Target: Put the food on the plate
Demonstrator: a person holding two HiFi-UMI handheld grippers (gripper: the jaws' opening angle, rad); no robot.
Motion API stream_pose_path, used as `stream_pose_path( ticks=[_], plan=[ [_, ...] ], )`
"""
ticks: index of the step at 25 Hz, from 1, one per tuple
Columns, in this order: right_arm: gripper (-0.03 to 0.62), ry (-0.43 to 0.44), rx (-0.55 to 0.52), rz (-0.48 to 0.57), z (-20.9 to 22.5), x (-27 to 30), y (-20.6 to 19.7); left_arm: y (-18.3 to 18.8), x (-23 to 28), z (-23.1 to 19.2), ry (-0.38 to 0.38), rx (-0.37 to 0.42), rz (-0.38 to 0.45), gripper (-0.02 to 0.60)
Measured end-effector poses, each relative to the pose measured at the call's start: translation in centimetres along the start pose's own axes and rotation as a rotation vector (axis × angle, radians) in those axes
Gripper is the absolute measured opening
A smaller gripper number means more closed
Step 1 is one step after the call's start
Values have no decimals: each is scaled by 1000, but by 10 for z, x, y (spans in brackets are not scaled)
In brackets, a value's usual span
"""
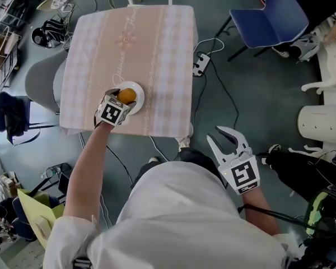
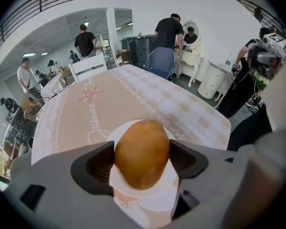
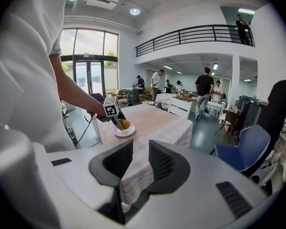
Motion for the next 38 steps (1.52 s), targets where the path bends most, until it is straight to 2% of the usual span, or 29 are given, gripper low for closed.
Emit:
stream_pose_path(
  ticks=[11, 21, 32, 38],
  plan=[
    [114, 46, 0, -13, 23, 19, 2, -4, 15, -3, -12, 19, -59, 370],
    [114, 57, -10, -16, 29, 32, 7, -4, 17, -2, -11, 39, -49, 370],
    [114, 55, -27, -16, 17, 37, 13, 5, 5, 5, -31, 56, 26, 387],
    [114, 57, -45, 11, -5, 39, 23, 9, -25, 9, -7, 53, 133, 387]
  ],
)
Point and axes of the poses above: the fingertips, and each gripper's own axes: x forward along the fingers, z to its right, y out of its top, the point moved 4 cm from there along -x, backward along the fingers, and after that the axes turned 5 degrees about -y, right-handed, at the moved point
